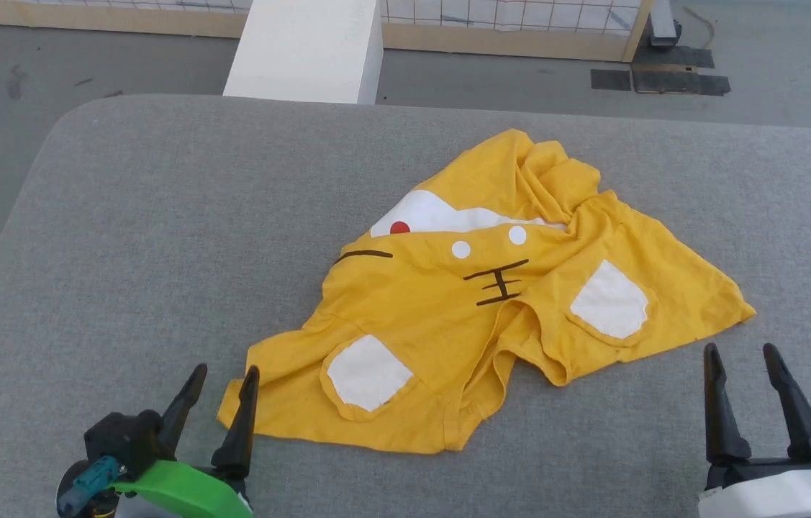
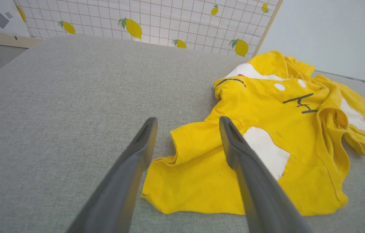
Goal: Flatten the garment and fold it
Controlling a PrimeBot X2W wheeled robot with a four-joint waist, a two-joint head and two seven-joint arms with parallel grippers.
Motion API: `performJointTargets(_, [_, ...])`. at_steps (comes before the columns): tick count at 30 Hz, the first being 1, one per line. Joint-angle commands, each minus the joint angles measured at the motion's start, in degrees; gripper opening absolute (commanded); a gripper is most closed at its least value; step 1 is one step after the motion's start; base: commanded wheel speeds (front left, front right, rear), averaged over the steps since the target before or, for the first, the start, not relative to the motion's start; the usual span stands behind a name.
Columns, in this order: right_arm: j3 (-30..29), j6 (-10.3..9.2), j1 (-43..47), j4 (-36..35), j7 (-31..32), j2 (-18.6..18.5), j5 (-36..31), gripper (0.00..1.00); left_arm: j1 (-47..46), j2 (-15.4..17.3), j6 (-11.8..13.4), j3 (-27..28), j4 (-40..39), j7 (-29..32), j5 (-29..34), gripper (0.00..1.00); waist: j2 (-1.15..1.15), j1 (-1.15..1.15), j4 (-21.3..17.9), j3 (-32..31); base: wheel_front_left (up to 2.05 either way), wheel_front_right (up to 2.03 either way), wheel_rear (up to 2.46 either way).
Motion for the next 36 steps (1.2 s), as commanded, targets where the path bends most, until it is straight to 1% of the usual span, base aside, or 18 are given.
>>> performJointTargets(1, [0.3, 0.19, -0.1, 0.4, -0.6, 0.1, 0.0, 1.00, -0.5, 1.2, -0.2, -0.3, 0.6, 1.6, 0.6, 1.00, 0.00, 0.00, -0.2, 0.3, 0.00, 0.00, 0.00])
performJointTargets(6, [0.2, 0.19, -0.9, 0.9, -0.8, 0.1, -0.6, 1.00, -3.4, 4.6, -2.4, -2.2, 3.1, 9.4, 0.3, 1.00, 0.00, 0.00, -0.2, 1.1, 0.00, 0.00, 0.00])
performJointTargets(9, [0.3, 0.19, -1.4, 1.0, -0.8, 0.1, -0.9, 1.00, -5.6, 5.8, -3.4, -2.8, 5.5, 13.5, -0.5, 1.00, 0.00, 0.00, -0.2, 1.7, 0.00, 0.00, 0.00])
performJointTargets(17, [0.8, 0.19, -2.5, 1.1, -0.3, 0.1, -1.1, 1.00, -10.7, 6.2, -7.3, -5.4, 12.5, 24.0, -6.1, 1.00, 0.00, 0.00, -0.9, 2.8, 0.00, 0.00, 0.00])
performJointTargets(21, [0.4, 0.19, -2.7, 0.9, -0.1, 0.1, -1.2, 1.00, -12.1, 6.0, -8.5, -7.9, 14.5, 29.9, -10.0, 1.00, 0.00, 0.00, -1.5, 3.4, 0.00, 0.00, 0.00])
performJointTargets(23, [0.4, 0.19, -2.9, 0.8, 0.0, 0.1, -1.2, 1.00, -12.5, 5.8, -8.9, -9.0, 15.5, 31.8, -11.9, 0.99, 0.00, 0.00, -1.8, 3.7, 0.00, 0.00, 0.00])
performJointTargets(25, [0.4, 0.19, -3.0, 0.7, 0.1, 0.1, -1.1, 1.00, -12.6, 5.7, -9.1, -10.3, 16.6, 33.6, -13.8, 0.00, 0.00, 0.00, -2.2, 3.9, 0.00, 0.00, 0.00])
performJointTargets(28, [0.3, 0.19, -3.1, 0.6, 0.1, 0.1, -1.1, 1.00, -12.5, 5.6, -9.2, -12.7, 16.6, 35.8, -17.0, 0.00, 0.00, 0.00, -2.6, 4.0, 0.00, 0.00, 0.00])
performJointTargets(30, [0.0, 0.19, -3.1, 0.5, 0.1, 0.1, -1.1, 1.00, -12.7, 6.1, -9.3, -13.7, 15.4, 35.2, -18.8, 0.00, 0.00, 0.00, -2.6, 4.0, 0.00, 0.00, 0.00])
performJointTargets(33, [-0.3, 0.19, -3.0, 0.3, 0.2, 0.1, -1.1, 1.00, -13.3, 7.3, -9.3, -13.0, 13.9, 30.7, -19.3, 0.00, 0.00, 0.00, -2.5, 3.9, 0.00, 0.00, 0.00])
performJointTargets(36, [-0.6, 0.19, -3.0, 0.3, 0.3, 0.1, -1.1, 1.00, -13.1, 7.3, -9.3, -11.0, 12.6, 25.3, -19.7, 0.00, 0.00, 0.00, -2.2, 3.6, 0.00, 0.00, 0.00])
